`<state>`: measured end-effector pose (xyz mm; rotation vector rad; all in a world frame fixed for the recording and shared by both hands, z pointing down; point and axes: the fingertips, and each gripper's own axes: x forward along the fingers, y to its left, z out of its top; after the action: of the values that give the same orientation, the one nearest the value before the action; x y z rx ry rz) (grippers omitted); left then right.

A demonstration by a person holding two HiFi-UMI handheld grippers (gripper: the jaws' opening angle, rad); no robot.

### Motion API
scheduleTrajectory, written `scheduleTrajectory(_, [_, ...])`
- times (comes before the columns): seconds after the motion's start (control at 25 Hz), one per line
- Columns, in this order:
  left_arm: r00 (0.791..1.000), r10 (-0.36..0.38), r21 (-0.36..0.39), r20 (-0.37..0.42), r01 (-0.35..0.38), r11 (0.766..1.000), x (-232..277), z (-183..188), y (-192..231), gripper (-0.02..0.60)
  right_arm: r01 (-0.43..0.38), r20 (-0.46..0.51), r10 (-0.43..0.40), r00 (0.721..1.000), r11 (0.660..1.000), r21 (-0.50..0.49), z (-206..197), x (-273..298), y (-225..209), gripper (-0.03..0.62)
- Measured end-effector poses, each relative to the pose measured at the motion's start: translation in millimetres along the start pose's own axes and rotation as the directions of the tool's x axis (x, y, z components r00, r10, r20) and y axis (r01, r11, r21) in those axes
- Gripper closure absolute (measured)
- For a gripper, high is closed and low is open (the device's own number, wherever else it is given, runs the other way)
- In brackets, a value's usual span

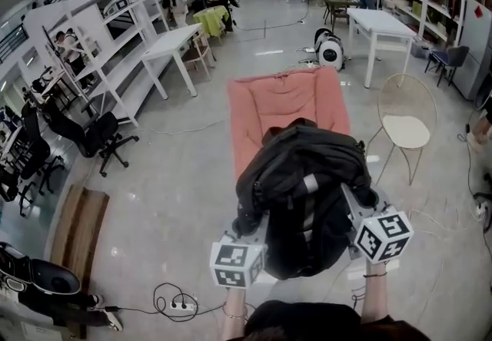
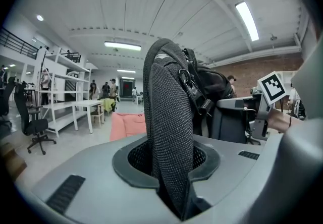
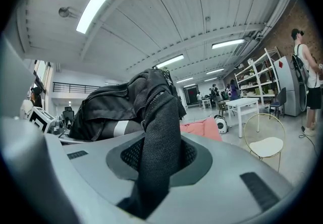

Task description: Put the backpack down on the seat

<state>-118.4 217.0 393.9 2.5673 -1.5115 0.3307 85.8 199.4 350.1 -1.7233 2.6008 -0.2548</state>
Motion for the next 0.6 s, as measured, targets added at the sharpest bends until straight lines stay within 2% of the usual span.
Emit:
scheduleTrajectory(0.24, [1.0,-0.018,-0.025,-0.012,0.018,1.0,46,9,30,0.474,0.02,-0.01,-0.02,1.0,1.0,0.004,5,50,-16,0.505])
scheduleTrajectory(0.6, [0.998,-0.057,-0.002,-0.032,0.057,0.998,101,17,72,0.474,0.064,-0.01,-0.064,0.998,0.998,0.026,7,112,-32,0.505])
